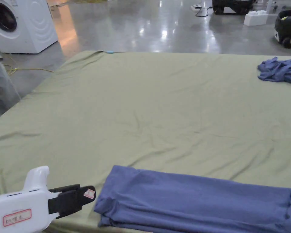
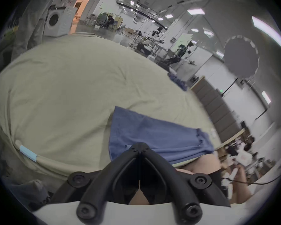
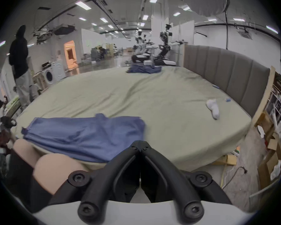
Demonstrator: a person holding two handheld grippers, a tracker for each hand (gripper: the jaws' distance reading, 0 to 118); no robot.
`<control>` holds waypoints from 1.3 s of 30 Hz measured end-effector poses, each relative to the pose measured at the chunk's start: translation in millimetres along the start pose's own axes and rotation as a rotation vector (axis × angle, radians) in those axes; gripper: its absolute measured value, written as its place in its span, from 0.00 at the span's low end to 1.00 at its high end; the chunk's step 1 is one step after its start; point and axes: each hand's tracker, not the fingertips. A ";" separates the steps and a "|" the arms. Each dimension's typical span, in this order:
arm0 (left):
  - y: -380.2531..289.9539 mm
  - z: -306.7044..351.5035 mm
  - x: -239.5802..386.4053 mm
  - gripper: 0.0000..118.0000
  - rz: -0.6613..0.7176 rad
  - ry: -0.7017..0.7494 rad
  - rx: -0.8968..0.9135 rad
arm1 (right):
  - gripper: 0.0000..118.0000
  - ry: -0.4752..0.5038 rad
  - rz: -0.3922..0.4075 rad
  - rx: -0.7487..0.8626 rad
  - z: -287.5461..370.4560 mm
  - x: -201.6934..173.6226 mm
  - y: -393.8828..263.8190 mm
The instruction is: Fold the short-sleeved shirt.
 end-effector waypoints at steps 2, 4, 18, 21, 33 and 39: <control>14.8 -1.2 -27.3 0.00 0.048 -0.101 0.002 | 0.02 0.016 0.037 -0.004 2.0 -23.4 8.0; 29.1 -12.8 -59.2 0.00 0.116 -0.182 -0.021 | 0.02 0.047 0.056 -0.009 -0.6 -42.9 16.8; 12.4 -159.6 -107.4 1.00 0.443 -0.527 -0.352 | 0.02 0.148 0.065 -0.014 -23.3 -98.7 52.9; 19.7 -183.7 -86.7 1.00 0.390 -0.509 -0.385 | 0.02 0.160 0.083 -0.026 -30.3 -103.5 53.9; 68.7 -97.9 -74.0 0.05 0.272 -0.108 -0.333 | 0.02 0.203 0.138 -0.008 -34.2 -94.5 58.7; 121.8 -42.7 -116.1 0.05 0.263 0.233 -0.336 | 0.02 0.241 0.155 0.017 -34.7 -100.9 57.9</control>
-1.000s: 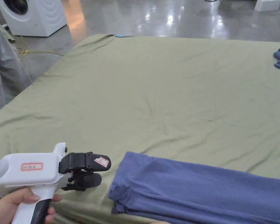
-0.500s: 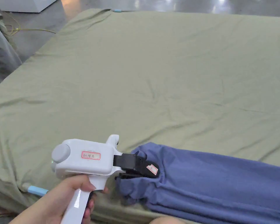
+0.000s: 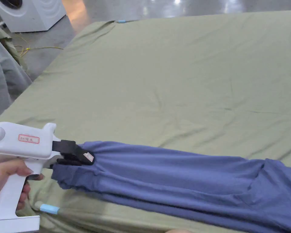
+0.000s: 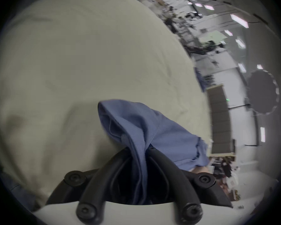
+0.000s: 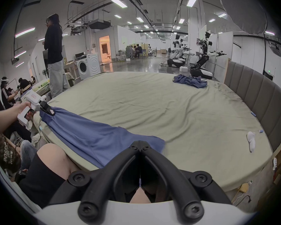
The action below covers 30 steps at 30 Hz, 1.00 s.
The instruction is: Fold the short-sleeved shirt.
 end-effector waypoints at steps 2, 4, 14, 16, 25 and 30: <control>-6.9 21.8 34.6 0.05 -0.062 0.057 -0.002 | 0.02 0.013 0.011 0.006 0.7 -0.5 -2.8; -26.6 32.6 89.6 0.05 -0.147 0.093 -0.017 | 0.02 0.024 0.023 0.015 -0.6 -5.0 -4.6; -58.3 -84.2 251.6 0.05 -0.389 0.059 -0.161 | 0.02 0.064 0.041 0.072 10.2 -13.5 -20.5; -64.2 -128.2 261.0 0.05 -0.384 0.037 -0.229 | 0.02 0.055 0.045 0.077 20.2 -9.4 -22.6; -88.8 -132.4 298.9 0.99 -0.359 -0.255 -0.248 | 0.02 0.013 0.010 0.076 52.3 23.4 -36.3; -87.6 -93.3 290.1 0.00 -0.507 0.036 0.043 | 0.02 0.027 -0.031 0.065 43.8 25.1 -43.2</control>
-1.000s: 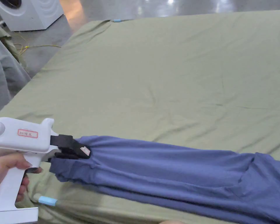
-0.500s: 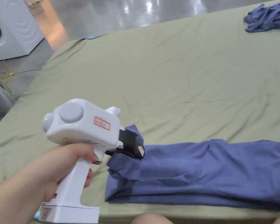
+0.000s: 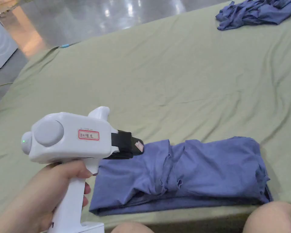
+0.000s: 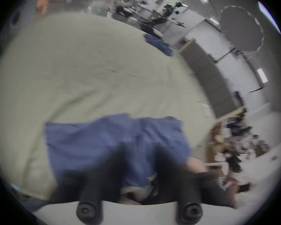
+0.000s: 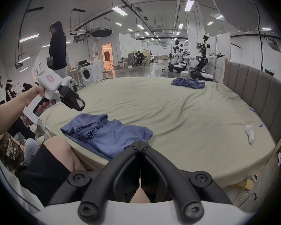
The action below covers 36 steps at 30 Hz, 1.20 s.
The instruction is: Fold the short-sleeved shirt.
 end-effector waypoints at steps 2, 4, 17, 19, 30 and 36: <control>-5.5 -29.9 -3.7 0.00 0.004 0.088 -0.127 | 0.02 0.003 0.007 -0.011 -5.4 -4.7 -0.1; -15.4 -64.6 0.3 0.00 0.050 0.042 -0.216 | 0.02 0.007 0.023 -0.014 -4.6 -9.0 0.4; -19.8 14.1 -9.1 0.00 0.043 -0.378 -0.048 | 0.02 -0.001 0.038 -0.044 -6.0 -19.4 7.4; -30.2 37.6 -64.9 0.00 0.111 -0.389 0.036 | 0.02 0.006 0.051 -0.057 -10.2 -24.8 9.5; -97.8 -54.8 -209.2 1.00 0.527 -0.617 -0.011 | 0.02 0.030 0.070 -0.120 -37.7 -58.3 23.3; -77.0 -92.0 -147.0 0.10 0.419 -0.618 -0.067 | 0.02 0.010 0.100 -0.148 -44.2 -72.1 32.6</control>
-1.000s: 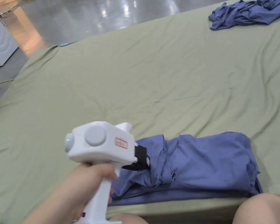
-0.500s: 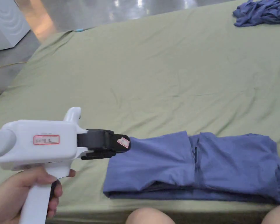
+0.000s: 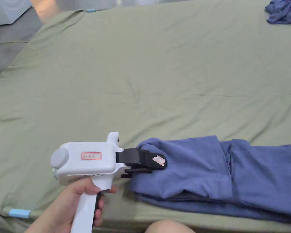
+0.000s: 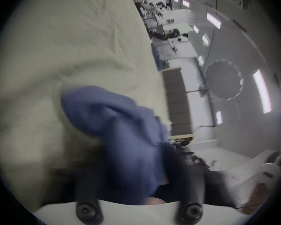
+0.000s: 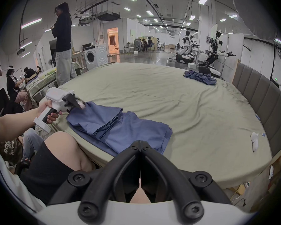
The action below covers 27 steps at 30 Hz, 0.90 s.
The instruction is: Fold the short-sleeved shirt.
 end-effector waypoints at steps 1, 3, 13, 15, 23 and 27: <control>-0.1 3.2 -6.8 0.10 -0.032 0.079 -0.002 | 0.02 -0.003 0.005 0.002 1.3 -1.6 2.2; 2.3 14.4 -15.6 0.10 0.039 -0.035 -0.014 | 0.02 0.001 0.005 0.011 4.4 -2.4 4.9; 25.6 148.8 11.6 0.10 -0.023 0.313 0.083 | 0.02 0.025 0.006 0.049 7.6 1.7 -1.8; 27.1 170.0 31.5 0.10 -0.048 0.474 0.098 | 0.02 0.032 0.005 0.058 8.2 2.4 -4.9; 17.7 125.5 182.3 0.10 -0.273 0.765 0.035 | 0.02 0.059 -0.016 0.086 12.8 13.7 -19.2; 17.5 64.0 217.0 0.10 -0.359 0.765 -0.051 | 0.02 0.075 -0.026 0.114 19.8 20.6 -27.0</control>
